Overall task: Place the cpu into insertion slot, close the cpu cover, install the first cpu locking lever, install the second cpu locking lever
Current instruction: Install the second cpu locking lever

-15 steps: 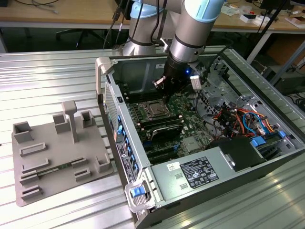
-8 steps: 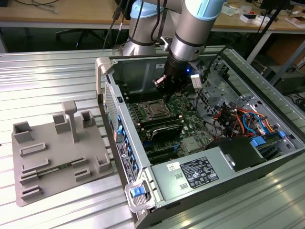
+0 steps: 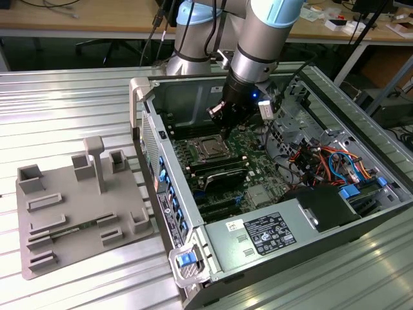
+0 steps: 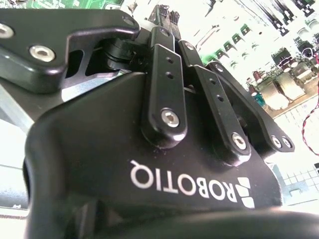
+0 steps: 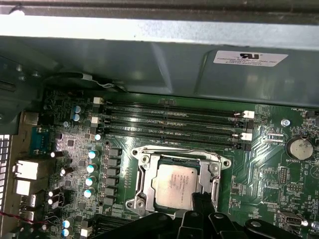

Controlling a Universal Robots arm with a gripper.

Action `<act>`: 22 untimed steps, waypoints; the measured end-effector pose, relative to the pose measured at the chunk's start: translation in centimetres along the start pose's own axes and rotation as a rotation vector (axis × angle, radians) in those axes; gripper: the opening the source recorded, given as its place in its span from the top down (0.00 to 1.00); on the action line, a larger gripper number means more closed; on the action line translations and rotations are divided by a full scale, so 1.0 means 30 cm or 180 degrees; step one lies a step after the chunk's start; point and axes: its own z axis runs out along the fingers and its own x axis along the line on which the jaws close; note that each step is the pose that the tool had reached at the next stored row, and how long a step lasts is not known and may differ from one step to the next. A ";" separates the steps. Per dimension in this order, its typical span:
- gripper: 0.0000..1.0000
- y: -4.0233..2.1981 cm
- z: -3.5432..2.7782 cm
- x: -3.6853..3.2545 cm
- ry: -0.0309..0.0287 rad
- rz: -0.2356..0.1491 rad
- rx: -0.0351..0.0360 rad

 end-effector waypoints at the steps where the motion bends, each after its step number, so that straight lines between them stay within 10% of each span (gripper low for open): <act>1: 0.89 0.000 0.000 0.000 0.0000 0.0000 0.0000; 7: 0.89 -0.004 0.000 0.000 0.0000 -0.0001 0.0003; 10: 0.89 -0.013 0.002 -0.002 0.0008 0.0006 0.0077; 22: 0.89 -0.128 0.050 -0.008 0.0010 0.0014 0.0094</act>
